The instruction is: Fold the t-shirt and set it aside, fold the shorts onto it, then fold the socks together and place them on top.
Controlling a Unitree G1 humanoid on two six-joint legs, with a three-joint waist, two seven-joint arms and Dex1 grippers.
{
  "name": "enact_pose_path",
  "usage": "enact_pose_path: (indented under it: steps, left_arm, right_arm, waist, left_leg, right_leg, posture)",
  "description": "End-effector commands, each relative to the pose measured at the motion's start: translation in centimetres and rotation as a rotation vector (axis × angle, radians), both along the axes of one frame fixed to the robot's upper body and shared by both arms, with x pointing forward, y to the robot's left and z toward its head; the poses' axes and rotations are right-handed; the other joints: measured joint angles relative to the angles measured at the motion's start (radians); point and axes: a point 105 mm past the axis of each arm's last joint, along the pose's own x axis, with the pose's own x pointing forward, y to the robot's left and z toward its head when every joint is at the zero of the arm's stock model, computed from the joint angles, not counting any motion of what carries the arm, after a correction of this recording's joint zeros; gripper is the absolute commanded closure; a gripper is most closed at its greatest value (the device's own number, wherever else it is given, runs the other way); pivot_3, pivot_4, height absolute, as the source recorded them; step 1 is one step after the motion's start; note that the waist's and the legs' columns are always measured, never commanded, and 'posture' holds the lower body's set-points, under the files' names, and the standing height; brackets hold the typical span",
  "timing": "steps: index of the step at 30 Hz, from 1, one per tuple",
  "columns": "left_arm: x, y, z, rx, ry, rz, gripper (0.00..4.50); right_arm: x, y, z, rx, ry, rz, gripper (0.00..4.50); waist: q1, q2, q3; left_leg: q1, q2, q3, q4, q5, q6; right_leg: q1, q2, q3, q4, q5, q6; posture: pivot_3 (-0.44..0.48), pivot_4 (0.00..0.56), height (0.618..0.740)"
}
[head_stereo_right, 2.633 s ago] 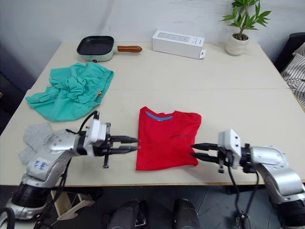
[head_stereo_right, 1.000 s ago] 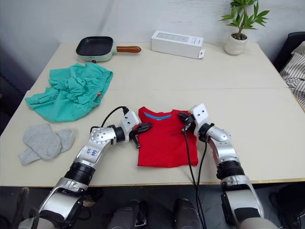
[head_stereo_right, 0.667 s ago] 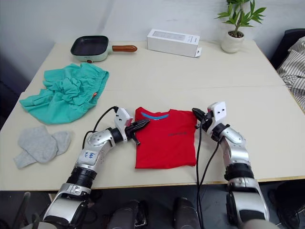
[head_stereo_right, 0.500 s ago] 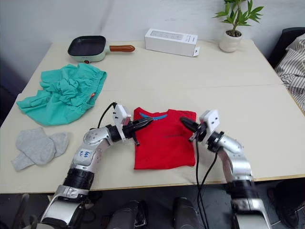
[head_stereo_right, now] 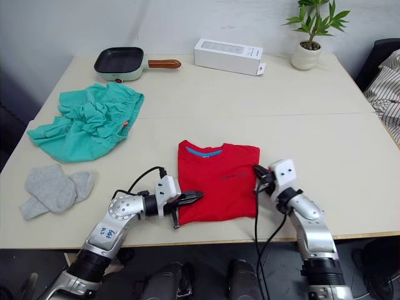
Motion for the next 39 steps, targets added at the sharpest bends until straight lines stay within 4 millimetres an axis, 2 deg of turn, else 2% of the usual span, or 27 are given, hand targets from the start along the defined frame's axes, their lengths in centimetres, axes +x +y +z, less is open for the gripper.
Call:
enact_pose_path:
  steps: [1, 3, 6, 9, 12, 16, 21, 24, 27, 30, 34, 37, 39]
  left_arm:
    - [-0.1, 0.1, 0.0, -0.034, -0.001, 0.013, 4.5]
    - [0.3, 0.2, 0.9, -0.078, -0.024, 0.021, 4.5]
    - [0.7, 0.4, 1.3, -0.089, -0.047, 0.028, 4.5]
    - [0.5, 0.5, 1.5, -0.1, -0.05, -0.006, 4.5]
    - [0.3, 0.5, 1.6, -0.108, -0.051, -0.037, 4.5]
    - [0.3, 0.4, 1.4, -0.102, -0.037, -0.048, 4.5]
    - [0.4, 0.6, 0.8, -0.073, -0.017, -0.047, 4.5]
    - [0.6, 0.8, 0.6, -0.064, -0.007, -0.032, 4.5]
    - [0.6, 0.9, 0.5, -0.061, -0.007, -0.03, 4.5]
    - [0.7, 1.1, 0.4, -0.053, -0.008, -0.027, 4.5]
    - [0.9, 1.3, 0.6, -0.064, -0.006, -0.018, 4.5]
    - [0.8, 1.5, 0.9, -0.077, -0.003, -0.032, 4.5]
    - [0.3, 1.5, 1.5, -0.102, 0.009, -0.071, 4.33]
  right_arm:
    - [-0.9, -1.7, 1.1, 0.104, 0.004, 0.008, 4.48]
    - [-2.2, -2.2, 2.8, 0.259, 0.037, 0.098, 4.48]
    - [-4.0, -2.8, 3.0, 0.322, 0.188, 0.213, 3.89]
    - [-6.2, -2.5, 2.1, 0.35, 0.459, 0.343, 2.86]
    - [-7.4, -1.9, 1.4, 0.348, 0.686, 0.419, 1.8]
    - [-7.0, -0.6, 0.5, 0.314, 0.842, 0.463, 0.4]
    - [-5.0, 2.8, 0.3, 0.326, 0.917, 0.518, 0.4]
    - [-4.6, 4.8, 0.5, 0.344, 0.961, 0.576, 0.4]
    - [-4.1, 5.7, -0.2, 0.346, 0.992, 0.571, 1.01]
    - [-3.8, 5.9, -0.8, 0.345, 1.005, 0.558, 2.09]
    - [-2.9, 6.1, -0.6, 0.397, 0.976, 0.527, 3.57]
    - [-2.8, 5.9, 0.0, 0.412, 0.954, 0.523, 4.47]
    - [-3.0, 5.8, 0.8, 0.425, 0.93, 0.544, 4.49]
  waist:
    - [-0.001, 0.0, 0.0]
    - [0.002, 0.0, 0.0]
    - [0.01, 0.001, 0.0]
    - [0.017, 0.001, 0.0]
    - [0.017, 0.001, 0.0]
    - [0.016, 0.0, 0.0]
    - [0.012, -0.001, -0.001]
    - [0.007, -0.001, -0.001]
    - [0.006, -0.001, -0.001]
    - [0.004, -0.002, -0.001]
    - [-0.007, -0.003, -0.003]
    - [-0.008, -0.012, -0.008]
    - [-0.007, -0.013, -0.009]
  left_leg:
    - [0.0, 0.0, 0.0, 0.0, 0.0, 0.0]
    - [0.0, 0.0, 0.0, 0.0, 0.0, 0.002]
    - [0.0, 0.0, 0.0, 0.0, 0.001, 0.01]
    - [0.0, 0.001, 0.0, 0.0, -0.001, 0.013]
    - [0.0, 0.002, 0.0, 0.0, -0.002, 0.013]
    - [0.0, 0.003, 0.0, 0.0, -0.002, 0.013]
    - [0.0, 0.005, 0.001, 0.0, -0.002, 0.01]
    - [0.0, 0.006, 0.001, 0.0, 0.0, 0.008]
    - [0.0, 0.006, 0.001, 0.0, -0.001, 0.007]
    - [0.0, 0.006, 0.001, 0.0, -0.001, 0.006]
    - [0.0, 0.006, 0.001, 0.0, -0.001, 0.005]
    - [0.0, 0.007, 0.001, 0.0, -0.002, 0.005]
    - [0.0, 0.007, 0.0, 0.0, -0.004, 0.004]
  right_leg:
    - [0.0, 0.0, 0.0, 0.0, 0.0, 0.0]
    - [0.0, 0.0, 0.0, 0.0, 0.0, 0.0]
    - [0.0, -0.001, 0.001, -0.001, 0.0, 0.0]
    - [0.0, -0.001, 0.001, -0.001, 0.0, 0.0]
    - [0.0, -0.001, -0.001, -0.002, -0.001, -0.001]
    - [0.0, -0.001, -0.002, -0.002, -0.001, -0.002]
    - [0.0, 0.001, -0.003, -0.003, -0.001, -0.002]
    - [0.0, 0.002, -0.003, -0.003, 0.0, -0.003]
    - [0.0, 0.002, -0.004, -0.003, -0.001, -0.004]
    - [0.0, 0.002, -0.004, -0.003, -0.001, -0.004]
    - [0.0, 0.002, -0.005, -0.003, -0.001, -0.004]
    - [0.0, 0.002, -0.005, -0.002, -0.001, -0.004]
    - [0.0, 0.002, -0.005, -0.002, 0.0, -0.004]
  posture:
    - [0.0, 0.15, 0.74]
    - [0.0, 0.15, 0.74]
    - [0.0, 0.15, 0.74]
    - [0.0, 0.15, 0.74]
    - [0.0, 0.15, 0.74]
    - [0.0, 0.15, 0.74]
    - [0.0, 0.15, 0.74]
    - [0.0, 0.15, 0.74]
    - [0.0, 0.15, 0.74]
    - [0.0, 0.15, 0.74]
    - [0.0, 0.15, 0.74]
    - [0.0, 0.15, 0.74]
    - [0.0, 0.15, 0.74]
